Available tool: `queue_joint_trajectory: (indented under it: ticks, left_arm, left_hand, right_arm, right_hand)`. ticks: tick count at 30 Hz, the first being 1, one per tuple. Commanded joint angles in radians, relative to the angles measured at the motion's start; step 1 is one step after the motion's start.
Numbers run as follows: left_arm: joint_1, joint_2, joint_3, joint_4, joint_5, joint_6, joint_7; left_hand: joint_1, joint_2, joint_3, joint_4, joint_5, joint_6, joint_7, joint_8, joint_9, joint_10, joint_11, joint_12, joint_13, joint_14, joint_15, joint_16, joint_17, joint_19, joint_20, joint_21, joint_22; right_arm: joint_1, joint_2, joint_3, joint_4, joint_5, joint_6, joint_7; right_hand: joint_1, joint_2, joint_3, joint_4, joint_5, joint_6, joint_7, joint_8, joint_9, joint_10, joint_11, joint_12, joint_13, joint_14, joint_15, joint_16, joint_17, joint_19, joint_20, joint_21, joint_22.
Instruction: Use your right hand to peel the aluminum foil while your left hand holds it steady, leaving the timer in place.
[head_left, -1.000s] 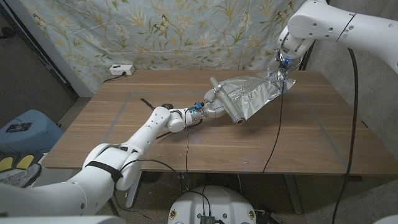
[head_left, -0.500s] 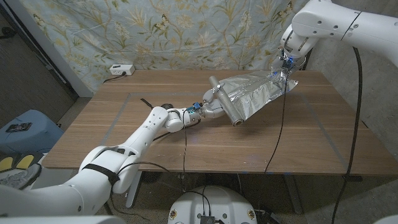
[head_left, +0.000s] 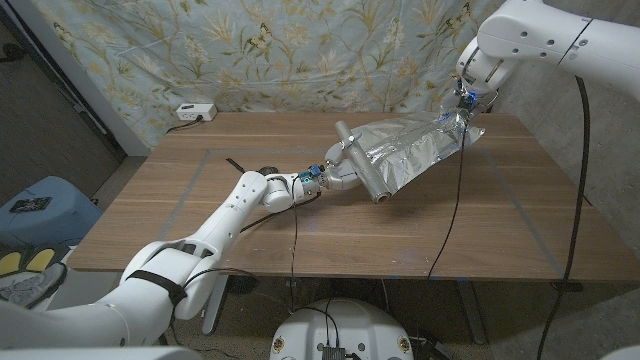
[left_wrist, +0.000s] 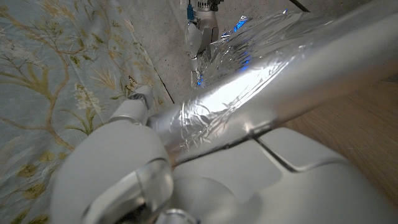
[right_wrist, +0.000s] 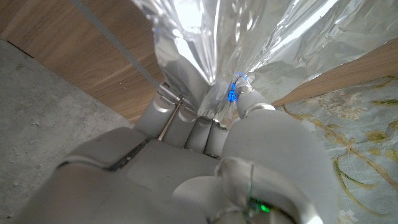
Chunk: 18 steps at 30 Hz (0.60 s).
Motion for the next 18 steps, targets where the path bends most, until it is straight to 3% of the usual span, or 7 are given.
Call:
queue_joint_trajectory:
  ticks: [1,18]
  left_arm:
    - [0.023,0.022,0.009,-0.051,-0.031,-0.001,0.019]
    - [0.031,0.075,0.018,-0.082,-0.059,0.019,0.014]
  left_hand:
    - [0.0,0.011,0.006,-0.002,0.002,0.008,-0.001,0.004,0.002,0.004,0.003,0.009,0.0,0.005,0.002,0.001,0.0,0.006,-0.001,0.001,0.0]
    - [0.0,0.013,0.007,-0.001,0.002,0.008,0.0,0.002,0.002,0.002,0.005,0.008,-0.002,0.003,0.003,0.002,0.0,0.005,0.002,-0.003,0.001]
  right_arm:
    - [-0.009,-0.029,0.021,-0.026,0.072,0.001,-0.082]
    - [-0.019,-0.022,0.034,-0.002,0.178,0.001,-0.204]
  right_hand:
    - [0.011,0.009,0.011,0.005,0.005,0.011,0.002,-0.007,0.005,0.0,-0.007,0.002,0.001,0.008,-0.001,-0.002,0.001,-0.001,0.001,0.008,0.004]
    - [0.015,0.009,0.015,0.004,0.005,0.011,0.001,-0.011,0.009,-0.002,-0.011,0.003,0.003,0.008,-0.002,-0.005,0.003,-0.004,0.001,0.013,0.004]
